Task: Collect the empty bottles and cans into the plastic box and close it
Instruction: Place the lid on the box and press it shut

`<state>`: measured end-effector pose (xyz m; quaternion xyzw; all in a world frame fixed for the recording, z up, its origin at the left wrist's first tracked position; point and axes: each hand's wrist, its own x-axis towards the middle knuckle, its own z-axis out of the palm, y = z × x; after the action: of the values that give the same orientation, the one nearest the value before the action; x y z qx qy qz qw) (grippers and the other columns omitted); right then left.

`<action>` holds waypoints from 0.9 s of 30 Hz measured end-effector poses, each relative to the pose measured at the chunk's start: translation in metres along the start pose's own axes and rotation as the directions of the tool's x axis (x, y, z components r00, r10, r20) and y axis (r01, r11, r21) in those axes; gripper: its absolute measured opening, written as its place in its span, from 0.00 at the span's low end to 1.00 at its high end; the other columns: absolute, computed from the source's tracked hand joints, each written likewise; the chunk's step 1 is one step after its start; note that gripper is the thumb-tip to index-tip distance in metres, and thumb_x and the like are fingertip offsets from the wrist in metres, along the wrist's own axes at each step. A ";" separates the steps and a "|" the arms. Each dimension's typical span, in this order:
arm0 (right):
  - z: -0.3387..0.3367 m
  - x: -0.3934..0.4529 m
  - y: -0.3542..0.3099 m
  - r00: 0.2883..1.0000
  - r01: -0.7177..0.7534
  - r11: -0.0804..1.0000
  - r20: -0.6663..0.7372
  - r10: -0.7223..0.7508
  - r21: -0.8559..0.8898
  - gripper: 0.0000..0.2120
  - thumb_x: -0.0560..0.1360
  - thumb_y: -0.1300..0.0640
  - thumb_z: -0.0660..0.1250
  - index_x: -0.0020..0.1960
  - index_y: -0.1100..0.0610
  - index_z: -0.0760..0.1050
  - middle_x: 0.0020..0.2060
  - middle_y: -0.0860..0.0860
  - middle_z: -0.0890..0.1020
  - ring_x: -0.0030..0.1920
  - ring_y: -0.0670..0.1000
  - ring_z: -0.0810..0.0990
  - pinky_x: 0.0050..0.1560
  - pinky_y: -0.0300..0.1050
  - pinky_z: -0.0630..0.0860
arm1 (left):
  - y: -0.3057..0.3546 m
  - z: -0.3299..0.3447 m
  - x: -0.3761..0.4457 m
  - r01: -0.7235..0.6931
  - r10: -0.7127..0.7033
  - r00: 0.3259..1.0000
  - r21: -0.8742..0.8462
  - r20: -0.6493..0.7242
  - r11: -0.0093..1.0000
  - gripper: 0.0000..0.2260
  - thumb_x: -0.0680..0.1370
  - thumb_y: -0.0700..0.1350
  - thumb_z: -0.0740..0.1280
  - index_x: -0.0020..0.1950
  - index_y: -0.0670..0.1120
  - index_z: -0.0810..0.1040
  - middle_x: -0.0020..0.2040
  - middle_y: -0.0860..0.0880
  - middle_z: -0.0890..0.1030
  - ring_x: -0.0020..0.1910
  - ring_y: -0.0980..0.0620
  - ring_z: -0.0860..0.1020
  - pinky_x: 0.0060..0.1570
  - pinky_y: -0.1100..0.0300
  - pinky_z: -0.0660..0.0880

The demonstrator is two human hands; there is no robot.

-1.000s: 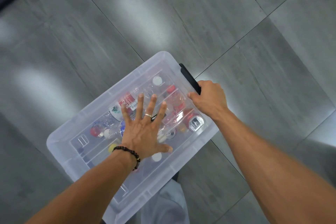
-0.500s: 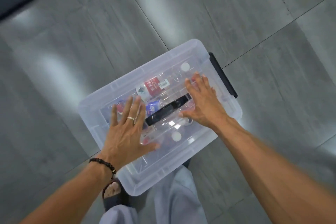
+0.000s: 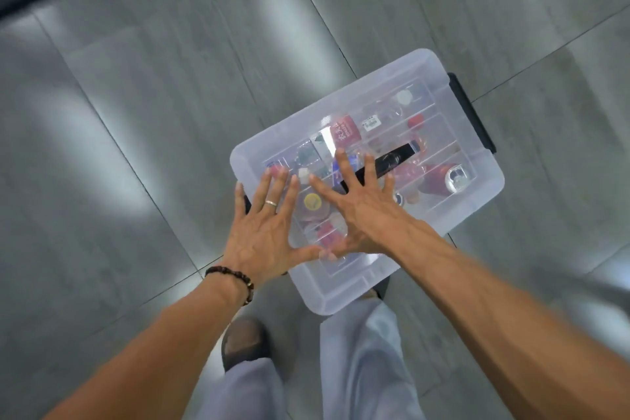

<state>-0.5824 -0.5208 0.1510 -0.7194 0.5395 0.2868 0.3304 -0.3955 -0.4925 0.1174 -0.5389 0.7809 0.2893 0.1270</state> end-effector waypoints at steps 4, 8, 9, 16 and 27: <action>0.009 0.008 -0.013 0.998 -0.058 0.997 -0.027 0.057 -0.045 0.60 0.62 0.34 0.74 0.73 0.36 0.29 0.71 0.53 0.23 0.71 0.70 0.27 0.67 0.76 0.44 | -0.017 0.008 -0.006 -0.060 0.054 0.992 -0.049 -0.112 0.997 0.47 0.70 0.76 0.51 0.77 0.49 0.37 0.77 0.49 0.35 0.74 0.49 0.32 0.72 0.36 0.40; 0.013 0.022 -0.018 0.994 -0.101 0.990 -0.039 0.097 -0.097 0.60 0.62 0.35 0.75 0.73 0.35 0.29 0.71 0.55 0.23 0.71 0.70 0.28 0.67 0.78 0.44 | -0.041 0.021 -0.032 0.128 -0.186 0.959 -0.256 -0.215 0.958 0.45 0.73 0.69 0.58 0.77 0.46 0.37 0.77 0.46 0.36 0.75 0.47 0.35 0.72 0.41 0.38; 0.015 0.025 -0.020 0.994 -0.109 0.988 -0.041 0.105 -0.112 0.61 0.61 0.34 0.74 0.73 0.36 0.29 0.71 0.55 0.23 0.71 0.71 0.29 0.66 0.79 0.45 | -0.045 0.024 -0.036 0.199 -0.267 0.948 -0.334 -0.171 0.921 0.47 0.72 0.68 0.60 0.76 0.46 0.37 0.77 0.46 0.36 0.75 0.48 0.35 0.73 0.42 0.39; 0.021 0.033 -0.022 0.994 -0.111 0.984 -0.019 0.109 -0.137 0.62 0.62 0.33 0.73 0.71 0.37 0.25 0.69 0.55 0.20 0.70 0.71 0.28 0.66 0.79 0.45 | -0.059 0.035 -0.022 0.501 -0.414 0.830 -0.825 0.373 0.262 0.61 0.60 0.69 0.72 0.76 0.48 0.36 0.77 0.45 0.55 0.75 0.48 0.56 0.70 0.51 0.61; 0.035 0.003 -0.013 0.998 -0.058 0.975 0.001 0.060 -0.216 0.63 0.63 0.34 0.73 0.71 0.40 0.23 0.69 0.58 0.21 0.70 0.72 0.28 0.66 0.77 0.46 | -0.038 0.042 -0.027 0.408 -0.285 0.862 -0.907 0.420 -0.106 0.43 0.52 0.51 0.83 0.64 0.52 0.69 0.57 0.54 0.81 0.57 0.51 0.79 0.55 0.47 0.75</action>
<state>-0.5709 -0.4925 0.1288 -0.7336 0.5251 0.3560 0.2435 -0.3552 -0.4570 0.0857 -0.6379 0.1741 0.7279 -0.1814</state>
